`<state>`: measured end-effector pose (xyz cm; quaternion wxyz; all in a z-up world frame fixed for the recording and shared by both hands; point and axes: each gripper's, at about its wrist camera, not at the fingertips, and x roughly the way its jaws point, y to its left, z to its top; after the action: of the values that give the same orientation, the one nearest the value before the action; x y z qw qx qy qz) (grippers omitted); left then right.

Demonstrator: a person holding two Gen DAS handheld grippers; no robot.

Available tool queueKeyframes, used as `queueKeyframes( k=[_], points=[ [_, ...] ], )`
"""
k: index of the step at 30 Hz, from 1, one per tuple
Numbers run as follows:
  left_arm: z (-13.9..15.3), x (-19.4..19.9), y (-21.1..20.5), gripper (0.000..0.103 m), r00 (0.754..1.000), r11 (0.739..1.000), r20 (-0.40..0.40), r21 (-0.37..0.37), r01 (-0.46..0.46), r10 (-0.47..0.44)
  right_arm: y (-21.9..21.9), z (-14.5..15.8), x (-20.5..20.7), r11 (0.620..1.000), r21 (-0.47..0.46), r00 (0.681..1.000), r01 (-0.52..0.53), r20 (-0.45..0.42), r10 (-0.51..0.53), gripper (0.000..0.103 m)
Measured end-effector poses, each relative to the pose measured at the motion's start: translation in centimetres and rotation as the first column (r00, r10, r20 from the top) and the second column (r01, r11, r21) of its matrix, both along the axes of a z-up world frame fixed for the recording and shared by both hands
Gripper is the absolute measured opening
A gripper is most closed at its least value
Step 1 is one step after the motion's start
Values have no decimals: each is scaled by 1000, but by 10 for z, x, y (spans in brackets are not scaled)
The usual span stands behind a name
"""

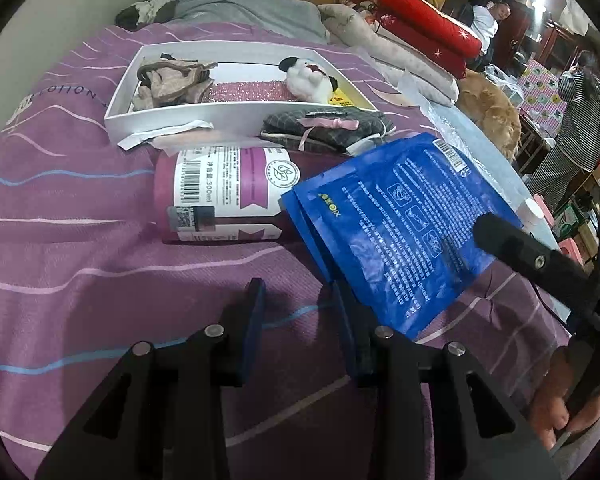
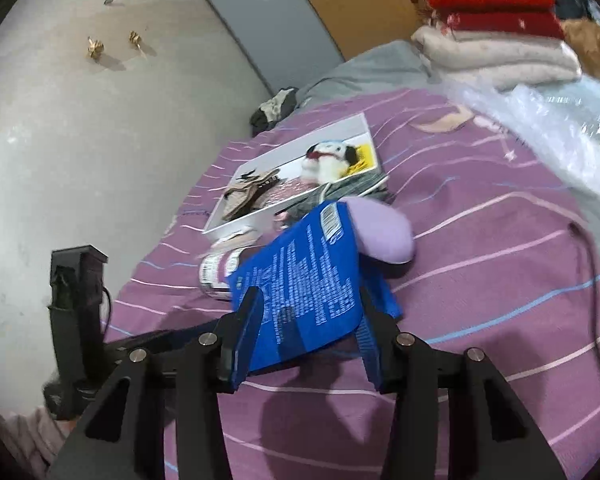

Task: Organize soft objects
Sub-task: 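Grasp one blue printed packet with the right gripper and lift it, then grasp the second blue packet with the left gripper while the right gripper holds its packet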

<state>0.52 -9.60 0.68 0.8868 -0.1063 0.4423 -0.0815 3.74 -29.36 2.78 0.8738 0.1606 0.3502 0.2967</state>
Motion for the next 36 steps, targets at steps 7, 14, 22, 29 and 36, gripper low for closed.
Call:
queueKeyframes(
  k=[7,14,22,29,36],
  points=[
    [-1,0,0,36,1000,1000,0,-2,0,0,21,-4,-4,998,35,999,-45,-11,46,40],
    [-2,0,1,36,1000,1000,-2,5,1,-1,36,-13,1,999,-22,998,-29,-60,27,40],
    [-2,0,0,36,1000,1000,-3,9,2,-2,31,-9,-2,999,-38,999,26,-44,-27,19],
    [-2,1,0,36,1000,1000,-1,6,1,-1,24,-3,-7,999,-21,999,47,-5,-48,7],
    [-3,1,1,37,1000,1000,-2,-1,1,-1,17,-1,-5,993,-65,995,97,-15,-98,7]
  ],
)
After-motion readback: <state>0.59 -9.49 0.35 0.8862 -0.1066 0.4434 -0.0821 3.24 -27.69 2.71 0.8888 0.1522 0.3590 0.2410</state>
